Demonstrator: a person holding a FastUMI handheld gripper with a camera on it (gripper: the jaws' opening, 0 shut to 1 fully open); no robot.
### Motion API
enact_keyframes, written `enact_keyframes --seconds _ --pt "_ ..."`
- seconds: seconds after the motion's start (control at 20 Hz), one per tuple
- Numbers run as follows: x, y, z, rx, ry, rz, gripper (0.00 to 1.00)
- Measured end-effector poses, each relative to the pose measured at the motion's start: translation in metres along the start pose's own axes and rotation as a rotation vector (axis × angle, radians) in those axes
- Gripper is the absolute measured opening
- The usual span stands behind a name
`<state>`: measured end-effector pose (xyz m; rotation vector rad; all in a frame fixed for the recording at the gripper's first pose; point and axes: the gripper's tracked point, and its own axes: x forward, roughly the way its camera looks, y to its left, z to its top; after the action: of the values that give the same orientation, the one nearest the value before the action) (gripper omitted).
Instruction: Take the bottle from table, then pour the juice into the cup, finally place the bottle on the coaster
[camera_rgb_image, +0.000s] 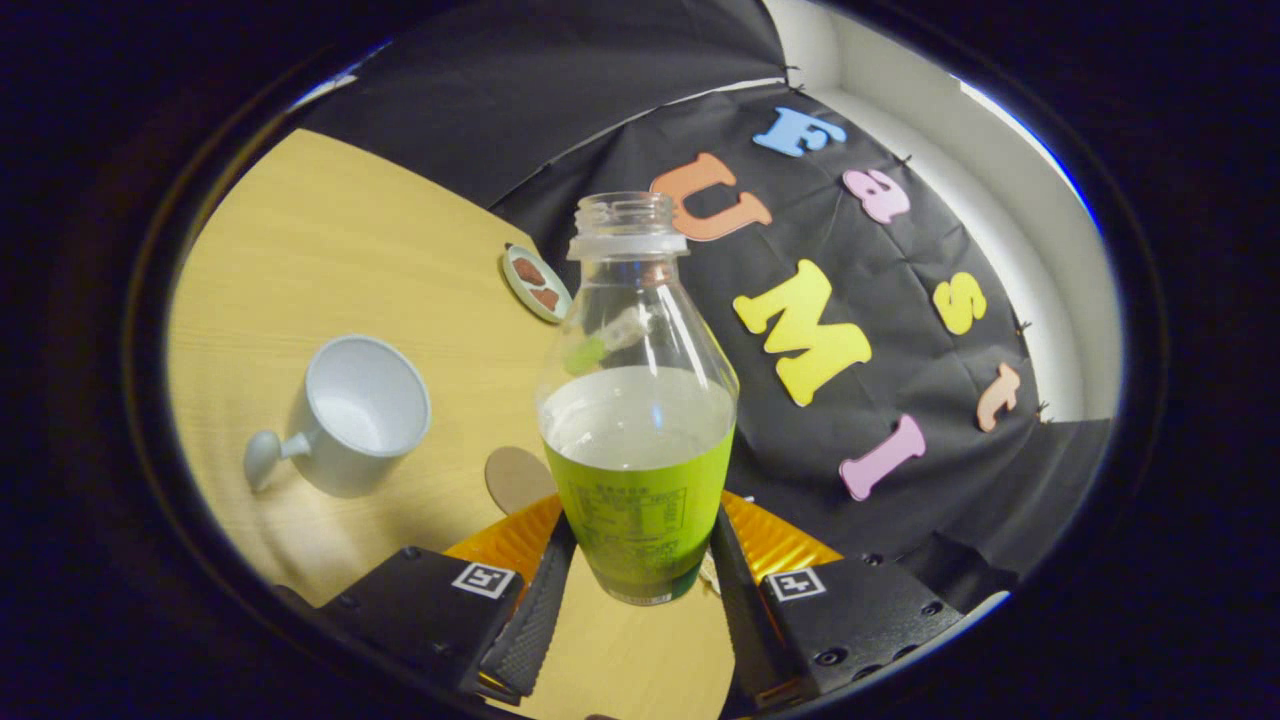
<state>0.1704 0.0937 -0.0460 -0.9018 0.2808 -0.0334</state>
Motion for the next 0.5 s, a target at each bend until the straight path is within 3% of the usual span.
enact_keyframes --seconds 0.25,0.5 --pt "-0.004 -0.007 0.012 0.33 -0.039 0.099 0.77" --pt "-0.004 -0.027 0.021 0.546 -0.068 0.146 0.77"
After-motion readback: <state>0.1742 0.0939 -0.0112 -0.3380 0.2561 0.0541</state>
